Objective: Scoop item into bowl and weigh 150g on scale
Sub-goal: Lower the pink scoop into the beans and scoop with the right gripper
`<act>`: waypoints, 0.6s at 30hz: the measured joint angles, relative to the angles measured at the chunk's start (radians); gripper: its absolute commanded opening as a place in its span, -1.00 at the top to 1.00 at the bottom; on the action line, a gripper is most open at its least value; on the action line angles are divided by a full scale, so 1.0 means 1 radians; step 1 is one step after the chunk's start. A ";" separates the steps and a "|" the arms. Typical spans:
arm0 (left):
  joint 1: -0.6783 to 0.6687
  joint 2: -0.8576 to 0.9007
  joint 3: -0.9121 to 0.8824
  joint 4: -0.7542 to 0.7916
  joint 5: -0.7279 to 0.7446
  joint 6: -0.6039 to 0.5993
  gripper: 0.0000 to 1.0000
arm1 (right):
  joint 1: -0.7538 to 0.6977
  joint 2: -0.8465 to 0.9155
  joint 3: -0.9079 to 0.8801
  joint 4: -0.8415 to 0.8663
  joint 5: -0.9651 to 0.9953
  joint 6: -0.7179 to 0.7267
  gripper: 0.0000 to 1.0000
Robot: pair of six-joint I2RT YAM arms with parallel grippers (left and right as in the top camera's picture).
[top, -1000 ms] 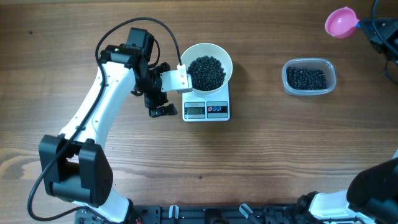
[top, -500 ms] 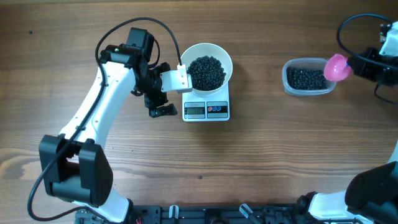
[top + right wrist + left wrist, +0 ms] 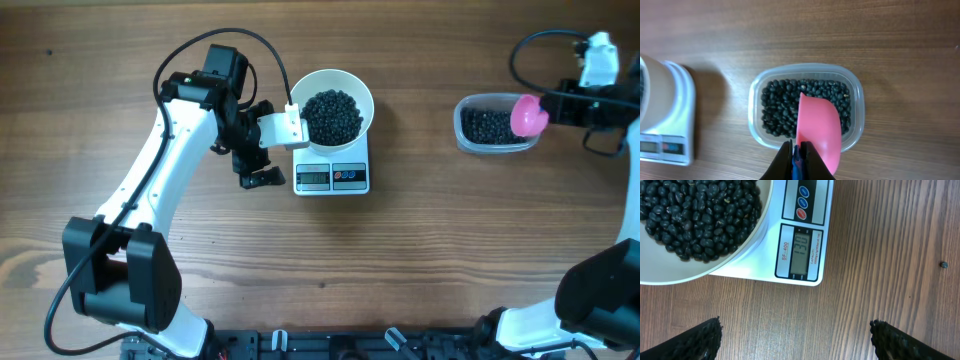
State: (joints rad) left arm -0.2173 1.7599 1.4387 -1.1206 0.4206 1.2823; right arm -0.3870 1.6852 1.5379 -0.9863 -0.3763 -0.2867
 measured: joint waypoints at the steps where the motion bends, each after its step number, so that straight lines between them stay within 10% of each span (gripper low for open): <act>1: 0.000 0.000 0.000 0.000 0.000 0.000 -1.00 | 0.016 0.000 0.000 0.005 0.027 -0.016 0.91; 18: 0.000 0.000 0.000 0.000 0.000 0.000 -1.00 | 0.169 0.084 0.000 0.063 0.286 -0.113 0.91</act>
State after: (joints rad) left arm -0.2173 1.7599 1.4387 -1.1210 0.4206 1.2823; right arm -0.2184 1.7691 1.5379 -0.9230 -0.0902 -0.3996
